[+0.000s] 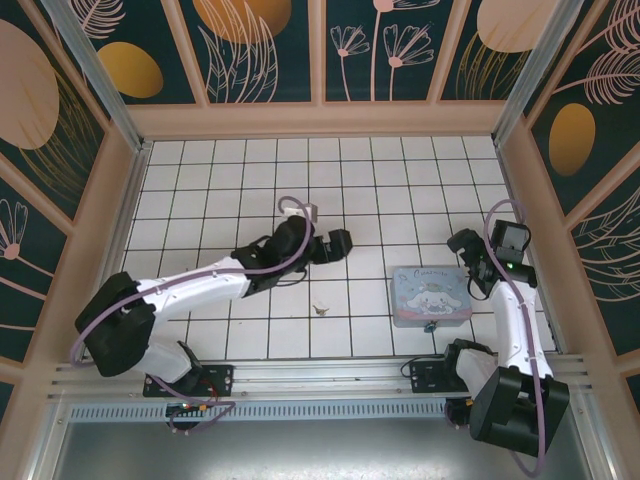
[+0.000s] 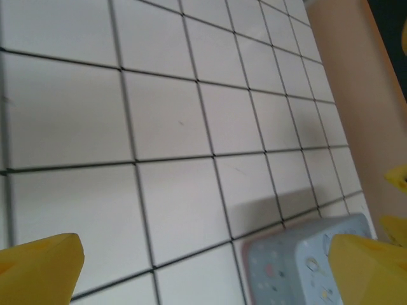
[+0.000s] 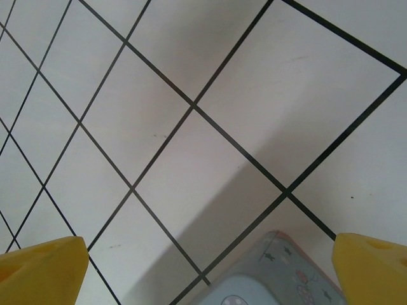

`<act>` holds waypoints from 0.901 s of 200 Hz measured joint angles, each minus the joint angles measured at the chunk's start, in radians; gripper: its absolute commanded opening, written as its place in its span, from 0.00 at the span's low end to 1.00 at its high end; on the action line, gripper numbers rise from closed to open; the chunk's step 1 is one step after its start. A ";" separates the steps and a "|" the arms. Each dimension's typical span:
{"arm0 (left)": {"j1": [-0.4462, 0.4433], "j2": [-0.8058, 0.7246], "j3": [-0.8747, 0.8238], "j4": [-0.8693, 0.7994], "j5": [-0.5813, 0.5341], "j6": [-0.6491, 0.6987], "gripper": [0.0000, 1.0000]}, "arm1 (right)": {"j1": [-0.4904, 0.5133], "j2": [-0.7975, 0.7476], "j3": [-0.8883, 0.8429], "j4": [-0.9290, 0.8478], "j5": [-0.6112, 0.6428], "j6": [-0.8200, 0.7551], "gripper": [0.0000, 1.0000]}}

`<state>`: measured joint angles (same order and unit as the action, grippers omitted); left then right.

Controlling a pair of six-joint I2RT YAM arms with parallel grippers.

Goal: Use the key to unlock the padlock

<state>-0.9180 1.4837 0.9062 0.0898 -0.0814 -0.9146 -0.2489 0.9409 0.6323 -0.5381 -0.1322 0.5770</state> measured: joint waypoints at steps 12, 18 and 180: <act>-0.032 0.026 0.017 0.016 0.003 -0.019 0.99 | 0.000 0.000 0.000 -0.005 0.003 0.010 0.99; -0.047 0.038 0.025 0.024 0.004 -0.028 0.99 | 0.000 0.000 0.000 -0.006 0.004 0.011 0.99; -0.212 0.388 0.203 0.214 0.205 -0.214 0.99 | 0.153 -0.007 -0.095 0.032 -0.029 0.095 0.96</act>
<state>-1.1301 1.8717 1.1095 0.3042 0.1234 -1.1290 -0.0963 0.9337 0.5373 -0.5060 -0.1608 0.6724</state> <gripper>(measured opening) 0.987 0.973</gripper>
